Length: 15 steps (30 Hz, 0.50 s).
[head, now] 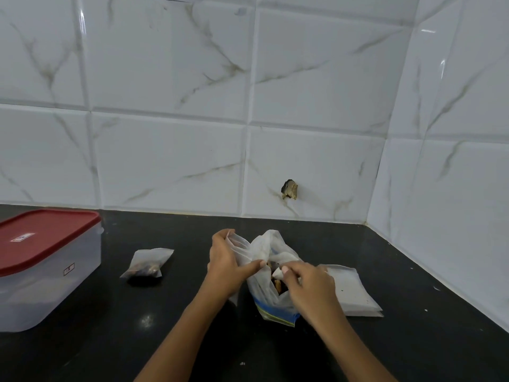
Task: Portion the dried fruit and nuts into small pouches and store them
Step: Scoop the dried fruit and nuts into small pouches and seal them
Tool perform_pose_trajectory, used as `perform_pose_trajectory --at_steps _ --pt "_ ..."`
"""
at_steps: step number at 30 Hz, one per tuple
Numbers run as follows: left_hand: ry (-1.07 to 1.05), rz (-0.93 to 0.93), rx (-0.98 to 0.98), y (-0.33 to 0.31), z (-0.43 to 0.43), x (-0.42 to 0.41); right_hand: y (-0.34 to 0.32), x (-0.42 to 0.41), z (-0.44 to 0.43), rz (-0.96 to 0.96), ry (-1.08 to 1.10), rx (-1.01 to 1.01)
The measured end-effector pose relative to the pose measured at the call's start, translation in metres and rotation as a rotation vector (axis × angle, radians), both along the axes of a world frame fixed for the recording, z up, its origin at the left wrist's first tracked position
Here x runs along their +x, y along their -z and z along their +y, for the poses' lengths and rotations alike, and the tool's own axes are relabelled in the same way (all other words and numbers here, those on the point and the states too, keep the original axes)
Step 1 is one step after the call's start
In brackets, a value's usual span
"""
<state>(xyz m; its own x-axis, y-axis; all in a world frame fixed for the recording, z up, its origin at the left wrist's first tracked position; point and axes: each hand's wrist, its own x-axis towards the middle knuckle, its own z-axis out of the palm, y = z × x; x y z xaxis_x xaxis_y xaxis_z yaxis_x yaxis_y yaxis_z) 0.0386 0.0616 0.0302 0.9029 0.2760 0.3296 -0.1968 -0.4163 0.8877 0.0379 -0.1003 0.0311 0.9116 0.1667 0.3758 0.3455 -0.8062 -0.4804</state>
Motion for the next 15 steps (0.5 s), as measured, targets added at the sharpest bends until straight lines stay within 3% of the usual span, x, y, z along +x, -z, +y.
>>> perform_pose_trajectory --at_steps 3,6,10,12,15 --pt "-0.010 -0.005 0.012 -0.002 0.000 -0.005 -0.002 -0.009 0.003 -0.267 0.120 -0.192" --pt "-0.034 -0.061 0.114 -0.004 0.006 -0.016 -0.011 -0.018 0.013 -0.472 -0.017 -0.045" --pt "-0.030 -0.069 0.187 -0.004 0.034 -0.030 -0.031 -0.027 0.057 -0.223 -0.385 0.067" --pt "0.050 -0.030 0.243 -0.002 0.056 -0.034 -0.036 -0.022 0.079 -0.182 -0.407 0.042" --pt "0.171 0.031 0.278 -0.004 0.088 -0.036 -0.036 -0.011 0.100 -0.092 -0.358 0.163"
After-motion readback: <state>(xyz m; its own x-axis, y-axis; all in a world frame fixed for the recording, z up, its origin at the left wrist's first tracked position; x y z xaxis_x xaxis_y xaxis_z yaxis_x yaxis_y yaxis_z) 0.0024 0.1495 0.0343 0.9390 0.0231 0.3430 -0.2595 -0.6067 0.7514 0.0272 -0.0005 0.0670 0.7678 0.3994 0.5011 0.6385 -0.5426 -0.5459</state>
